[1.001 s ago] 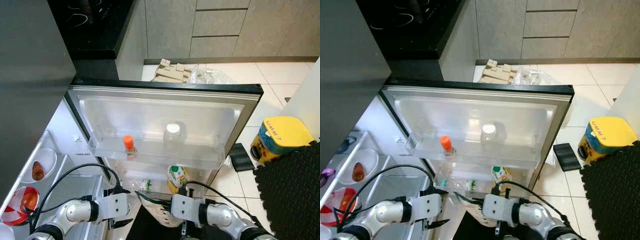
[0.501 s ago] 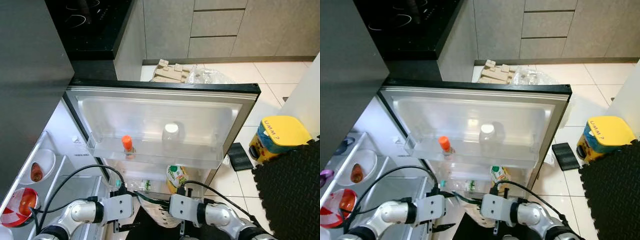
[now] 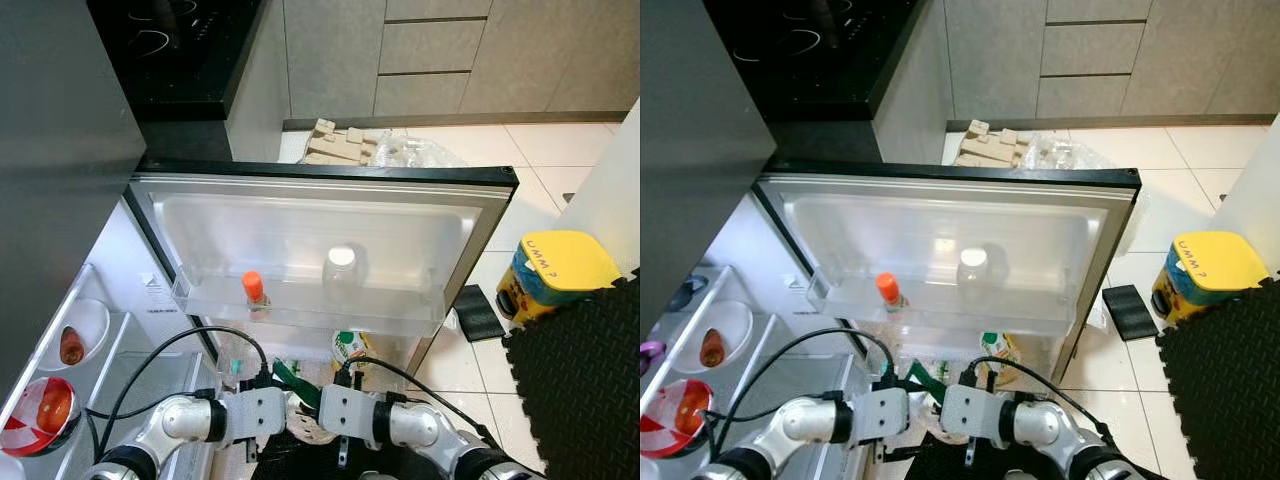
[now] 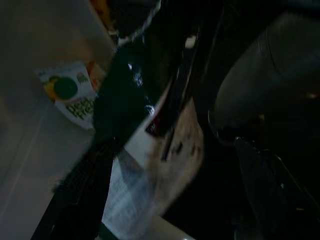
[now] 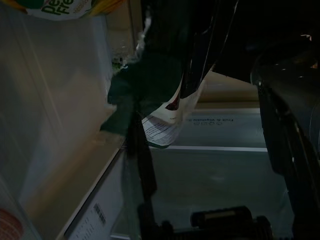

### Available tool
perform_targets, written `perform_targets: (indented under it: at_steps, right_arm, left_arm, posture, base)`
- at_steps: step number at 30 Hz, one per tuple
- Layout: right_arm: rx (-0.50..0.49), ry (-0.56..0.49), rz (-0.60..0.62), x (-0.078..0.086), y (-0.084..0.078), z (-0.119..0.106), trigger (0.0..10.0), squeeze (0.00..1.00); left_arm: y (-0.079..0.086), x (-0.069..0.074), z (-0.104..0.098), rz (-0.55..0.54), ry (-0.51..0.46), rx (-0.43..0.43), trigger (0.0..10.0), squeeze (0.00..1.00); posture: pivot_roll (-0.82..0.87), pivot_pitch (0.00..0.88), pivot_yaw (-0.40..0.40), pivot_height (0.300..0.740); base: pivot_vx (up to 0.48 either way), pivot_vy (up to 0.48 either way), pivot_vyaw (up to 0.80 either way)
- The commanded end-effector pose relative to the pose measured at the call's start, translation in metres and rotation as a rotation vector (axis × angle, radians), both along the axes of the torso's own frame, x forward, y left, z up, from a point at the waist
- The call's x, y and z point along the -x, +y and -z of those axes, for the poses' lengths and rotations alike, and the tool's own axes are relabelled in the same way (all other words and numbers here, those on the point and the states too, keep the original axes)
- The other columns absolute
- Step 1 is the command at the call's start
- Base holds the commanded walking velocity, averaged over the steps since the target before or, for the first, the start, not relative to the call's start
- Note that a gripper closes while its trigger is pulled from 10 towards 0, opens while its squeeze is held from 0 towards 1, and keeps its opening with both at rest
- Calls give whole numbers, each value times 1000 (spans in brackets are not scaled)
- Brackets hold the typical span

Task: Restocking fridge

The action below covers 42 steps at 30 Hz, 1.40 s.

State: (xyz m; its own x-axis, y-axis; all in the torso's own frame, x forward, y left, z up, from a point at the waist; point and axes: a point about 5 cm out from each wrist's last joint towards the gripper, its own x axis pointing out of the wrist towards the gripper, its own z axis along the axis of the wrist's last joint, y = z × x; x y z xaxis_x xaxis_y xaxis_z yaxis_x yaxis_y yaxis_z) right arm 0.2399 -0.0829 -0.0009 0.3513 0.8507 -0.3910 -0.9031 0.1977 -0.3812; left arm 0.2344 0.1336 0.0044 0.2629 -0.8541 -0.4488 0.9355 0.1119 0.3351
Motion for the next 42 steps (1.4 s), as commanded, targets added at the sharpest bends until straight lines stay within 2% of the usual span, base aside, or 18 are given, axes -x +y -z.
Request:
perform_targets:
  at_steps: [1, 9, 17, 23, 24, 27, 28, 42]
  right_arm:
    - [-13, -5, -54, 2, 12, -2, 10000, 0]
    - [-11, 9, -109, 11, 18, 1, 10000, 0]
    - [-18, 18, -130, 16, 20, 3, 10000, 0]
    - [-37, -1, -102, 14, 19, 1, 10000, 0]
    - [-51, -10, -85, 12, 19, 0, 10000, 0]
    - [-60, -16, -75, 11, 19, -1, 10000, 0]
    - [-66, -19, -72, 10, 19, -2, 10000, 0]
    - [-72, -32, -69, 5, 20, -6, 10000, 0]
  left_arm:
    - [-5, 1, 2, 7, 16, -3, 10000, 0]
    - [-7, 0, 2, -2, 8, -3, 10000, 0]
    - [-1, -2, 7, -16, -21, -95, 10000, 0]
    - [2, -2, 8, -13, 1, -105, 10000, 0]
    - [2, -1, 8, -11, 18, -104, 2667, 0]
    - [2, -1, 9, -10, 29, -103, 2667, 0]
    - [2, -1, 9, -11, 43, -100, 0, 0]
    - [4, 2, 13, -14, 65, -115, 0, 0]
  posture:
    - [-137, 86, 51, 740]
    - [-133, 83, 46, 740]
    - [-137, 85, 54, 740]
    - [-137, 80, 64, 740]
    - [-137, 81, 65, 740]
    - [-138, 79, 64, 740]
    - [-139, 79, 65, 740]
    - [-141, 79, 62, 740]
  base:
    - [0, 0, 0]
    - [0, 0, 0]
    - [0, 0, 0]
    - [0, 0, 0]
    - [0, 0, 0]
    - [0, 0, 0]
    - [0, 0, 0]
    - [0, 0, 0]
